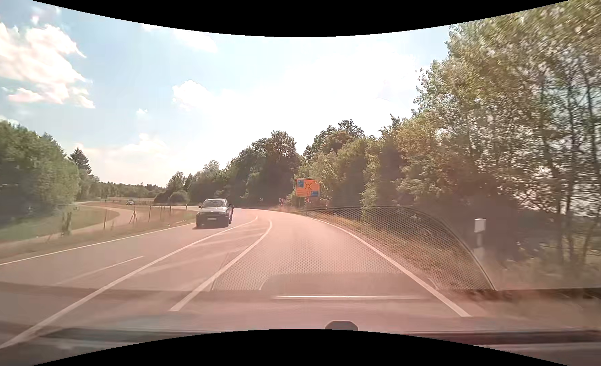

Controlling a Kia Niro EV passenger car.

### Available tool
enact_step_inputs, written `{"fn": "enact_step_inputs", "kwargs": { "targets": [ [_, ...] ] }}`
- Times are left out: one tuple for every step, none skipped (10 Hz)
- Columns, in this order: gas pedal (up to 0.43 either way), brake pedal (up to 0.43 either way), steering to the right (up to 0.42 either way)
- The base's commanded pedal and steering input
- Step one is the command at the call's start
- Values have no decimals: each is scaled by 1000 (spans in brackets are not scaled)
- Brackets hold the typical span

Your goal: Follow the waypoints while adhering to traffic rules and regulations

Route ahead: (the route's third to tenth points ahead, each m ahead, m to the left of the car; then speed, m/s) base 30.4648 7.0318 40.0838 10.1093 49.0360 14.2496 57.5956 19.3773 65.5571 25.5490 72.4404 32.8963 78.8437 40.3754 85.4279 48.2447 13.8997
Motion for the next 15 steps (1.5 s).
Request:
{"fn": "enact_step_inputs", "kwargs": {
  "targets": [
    [0,0,-23],
    [0,0,-26],
    [0,0,-29],
    [0,0,-32],
    [0,0,-34],
    [0,0,-34],
    [0,0,-35],
    [0,0,-35],
    [0,0,-35],
    [0,0,-38],
    [0,0,-41],
    [8,0,-43],
    [79,0,-44],
    [110,0,-45],
    [118,0,-45]
  ]
}}
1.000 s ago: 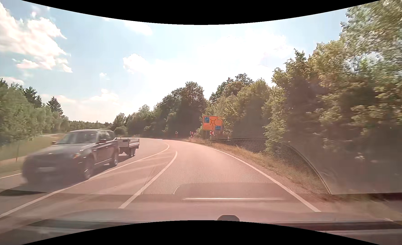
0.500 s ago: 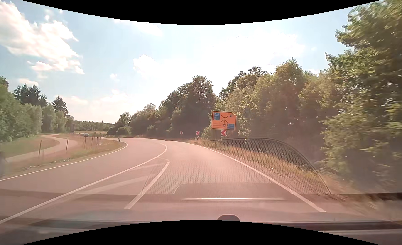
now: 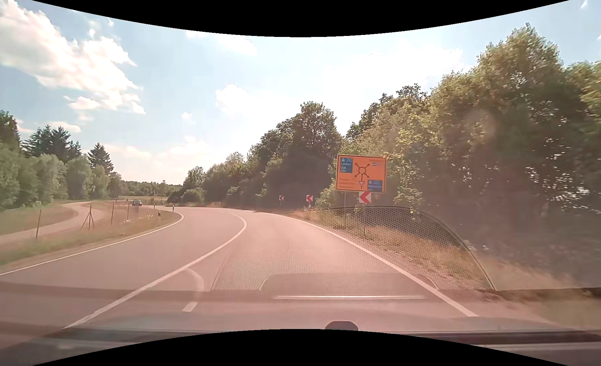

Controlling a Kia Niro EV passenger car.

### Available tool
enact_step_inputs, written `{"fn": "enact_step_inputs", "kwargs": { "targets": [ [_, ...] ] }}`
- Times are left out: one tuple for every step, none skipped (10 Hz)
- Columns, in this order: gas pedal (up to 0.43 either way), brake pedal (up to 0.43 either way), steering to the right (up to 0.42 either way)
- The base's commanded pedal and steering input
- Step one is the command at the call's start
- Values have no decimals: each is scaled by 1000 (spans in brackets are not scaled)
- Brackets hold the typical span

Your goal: Follow the waypoints while adhering to traffic rules and regulations

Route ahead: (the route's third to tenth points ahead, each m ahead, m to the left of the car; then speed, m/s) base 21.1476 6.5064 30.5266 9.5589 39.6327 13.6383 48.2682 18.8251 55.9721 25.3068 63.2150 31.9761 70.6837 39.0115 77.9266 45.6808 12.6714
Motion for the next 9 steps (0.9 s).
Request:
{"fn": "enact_step_inputs", "kwargs": {
  "targets": [
    [118,0,-45],
    [118,0,-45],
    [118,0,-45],
    [118,0,-47],
    [118,0,-50],
    [118,0,-53],
    [118,0,-55],
    [110,0,-58],
    [110,0,-62]
  ]
}}
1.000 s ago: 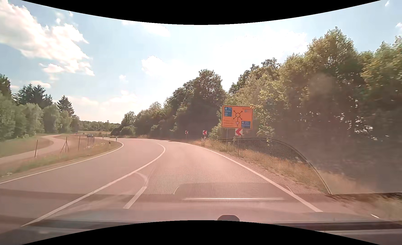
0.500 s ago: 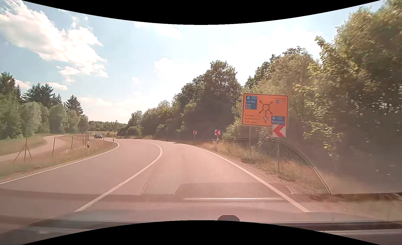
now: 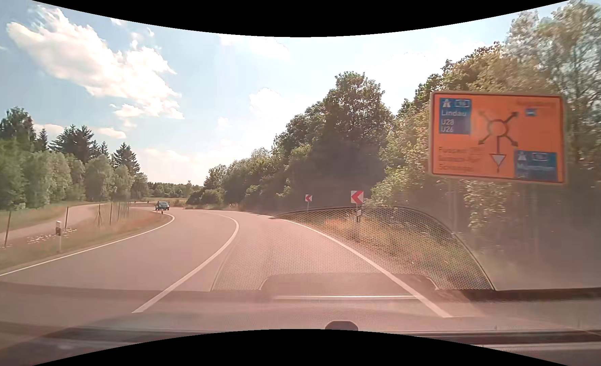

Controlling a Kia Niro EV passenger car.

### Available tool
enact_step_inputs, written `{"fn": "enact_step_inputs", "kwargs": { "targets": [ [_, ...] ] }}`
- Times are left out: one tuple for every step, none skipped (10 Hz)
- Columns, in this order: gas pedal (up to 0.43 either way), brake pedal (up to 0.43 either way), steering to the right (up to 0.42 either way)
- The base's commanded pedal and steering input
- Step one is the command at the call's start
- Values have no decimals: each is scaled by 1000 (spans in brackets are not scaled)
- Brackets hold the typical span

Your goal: Follow the waypoints while adhering to traffic rules and regulations

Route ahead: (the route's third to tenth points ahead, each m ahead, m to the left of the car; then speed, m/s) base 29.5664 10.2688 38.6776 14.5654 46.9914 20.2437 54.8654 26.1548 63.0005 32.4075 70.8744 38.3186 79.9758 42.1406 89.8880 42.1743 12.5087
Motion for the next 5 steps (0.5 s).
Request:
{"fn": "enact_step_inputs", "kwargs": {
  "targets": [
    [110,0,-66],
    [110,0,-68],
    [98,0,-69],
    [87,0,-71],
    [87,0,-74]
  ]
}}
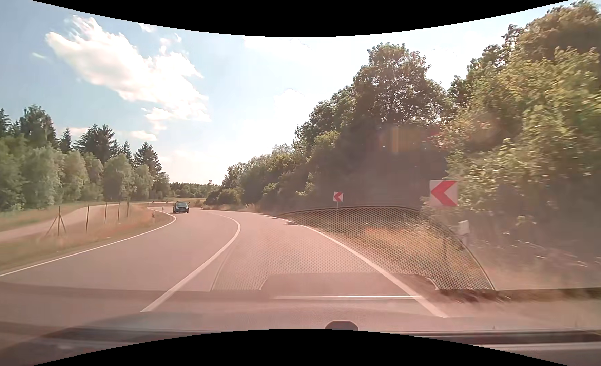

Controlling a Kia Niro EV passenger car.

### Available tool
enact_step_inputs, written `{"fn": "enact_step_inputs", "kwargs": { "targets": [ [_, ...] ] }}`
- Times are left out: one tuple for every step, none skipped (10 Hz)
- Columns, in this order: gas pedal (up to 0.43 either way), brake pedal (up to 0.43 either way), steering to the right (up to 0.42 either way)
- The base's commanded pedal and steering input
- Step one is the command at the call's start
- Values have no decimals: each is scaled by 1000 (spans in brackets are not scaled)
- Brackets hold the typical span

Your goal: Follow the waypoints while adhering to traffic rules and regulations

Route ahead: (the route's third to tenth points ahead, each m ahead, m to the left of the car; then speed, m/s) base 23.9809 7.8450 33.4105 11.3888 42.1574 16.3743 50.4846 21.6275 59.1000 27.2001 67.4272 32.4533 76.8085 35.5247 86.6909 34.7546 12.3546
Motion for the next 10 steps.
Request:
{"fn": "enact_step_inputs", "kwargs": {
  "targets": [
    [87,0,-75],
    [87,0,-76],
    [87,0,-76],
    [87,0,-75],
    [87,0,-72],
    [87,0,-70],
    [87,0,-67],
    [87,0,-65],
    [87,0,-63],
    [87,0,-63]
  ]
}}
